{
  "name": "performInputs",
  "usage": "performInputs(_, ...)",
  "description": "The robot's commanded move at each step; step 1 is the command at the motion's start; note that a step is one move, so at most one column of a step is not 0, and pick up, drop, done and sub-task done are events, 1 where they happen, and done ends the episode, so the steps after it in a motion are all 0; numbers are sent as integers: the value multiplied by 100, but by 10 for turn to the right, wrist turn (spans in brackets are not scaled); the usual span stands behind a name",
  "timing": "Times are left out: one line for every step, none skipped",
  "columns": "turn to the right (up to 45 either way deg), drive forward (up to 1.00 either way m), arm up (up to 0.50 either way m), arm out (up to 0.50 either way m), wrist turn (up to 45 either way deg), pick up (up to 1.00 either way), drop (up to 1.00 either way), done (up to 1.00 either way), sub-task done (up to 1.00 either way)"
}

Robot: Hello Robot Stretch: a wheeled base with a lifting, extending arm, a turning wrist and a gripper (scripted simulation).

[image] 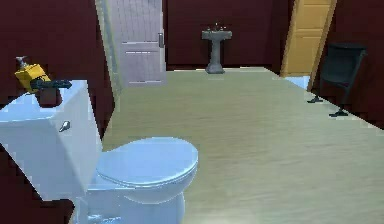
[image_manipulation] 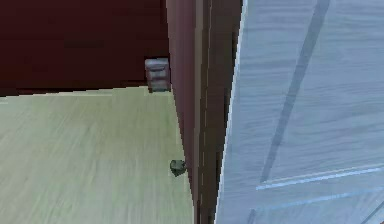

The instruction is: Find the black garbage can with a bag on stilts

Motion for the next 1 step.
performInputs(120,0,0,0,0,0,0,0,0)
